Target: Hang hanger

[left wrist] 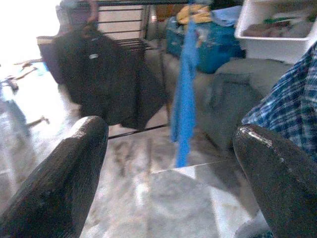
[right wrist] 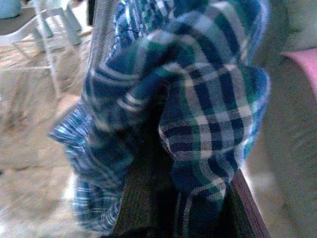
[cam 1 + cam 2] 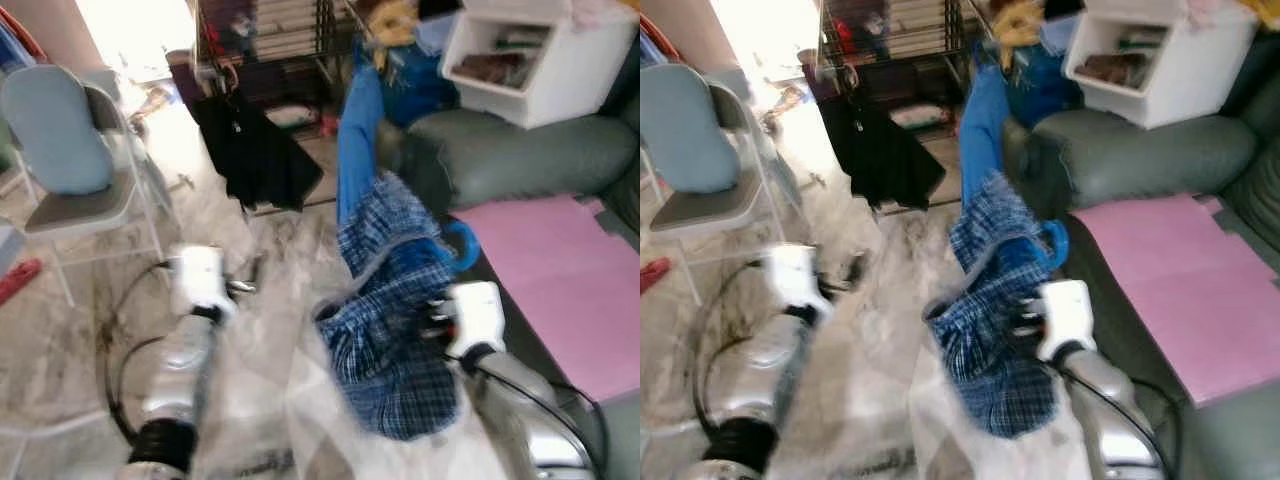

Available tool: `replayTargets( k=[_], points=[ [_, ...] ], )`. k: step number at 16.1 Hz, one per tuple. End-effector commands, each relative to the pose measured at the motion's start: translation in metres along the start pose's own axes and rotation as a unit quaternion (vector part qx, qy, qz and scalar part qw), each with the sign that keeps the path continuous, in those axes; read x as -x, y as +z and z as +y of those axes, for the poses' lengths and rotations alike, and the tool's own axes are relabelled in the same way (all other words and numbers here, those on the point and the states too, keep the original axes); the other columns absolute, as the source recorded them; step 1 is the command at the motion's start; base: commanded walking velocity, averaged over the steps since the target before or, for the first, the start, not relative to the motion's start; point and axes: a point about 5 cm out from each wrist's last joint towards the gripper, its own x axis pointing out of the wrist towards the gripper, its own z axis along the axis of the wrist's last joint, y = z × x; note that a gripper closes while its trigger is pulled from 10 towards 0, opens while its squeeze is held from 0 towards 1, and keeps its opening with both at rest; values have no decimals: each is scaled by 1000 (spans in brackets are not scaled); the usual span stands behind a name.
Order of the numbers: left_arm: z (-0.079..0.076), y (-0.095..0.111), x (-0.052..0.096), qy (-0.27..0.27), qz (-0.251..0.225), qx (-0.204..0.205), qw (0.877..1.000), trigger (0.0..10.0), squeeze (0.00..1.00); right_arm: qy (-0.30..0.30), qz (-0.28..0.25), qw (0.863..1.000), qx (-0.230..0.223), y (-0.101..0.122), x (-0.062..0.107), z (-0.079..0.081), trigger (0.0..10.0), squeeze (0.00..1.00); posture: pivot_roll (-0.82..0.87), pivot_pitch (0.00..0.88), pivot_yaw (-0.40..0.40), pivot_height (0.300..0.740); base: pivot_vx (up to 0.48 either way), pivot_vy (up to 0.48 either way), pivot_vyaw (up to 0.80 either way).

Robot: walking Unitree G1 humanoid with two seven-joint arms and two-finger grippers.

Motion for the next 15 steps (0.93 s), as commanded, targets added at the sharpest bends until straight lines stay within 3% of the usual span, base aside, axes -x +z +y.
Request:
replayTargets(
  k=[1, 3, 9, 15],
  points=[
    [17, 5, 2, 21, -2, -14, 1000, 10000, 0, 14, -25, 1000, -1, 12, -3, 9, 10000, 0, -184, 0, 53, 740, 424, 0, 0],
    [18, 5, 2, 25, 0, -15, 1000, 10000, 0, 18, -24, 1000, -2, 11, -2, 10, 10000, 0, -185, 0, 54, 740, 426, 0, 0],
    [28, 7, -1, 50, 9, -25, 998, 10000, 0, 32, -25, 999, 0, 12, -4, 13, 10000, 0, -177, 0, 59, 740, 343, 331, 0],
    [31, 5, -2, 67, 16, -48, 996, 10000, 0, 33, -31, 999, 0, 15, -5, 12, 10000, 0, -177, 0, 61, 740, 40, 418, 0]
  ],
)
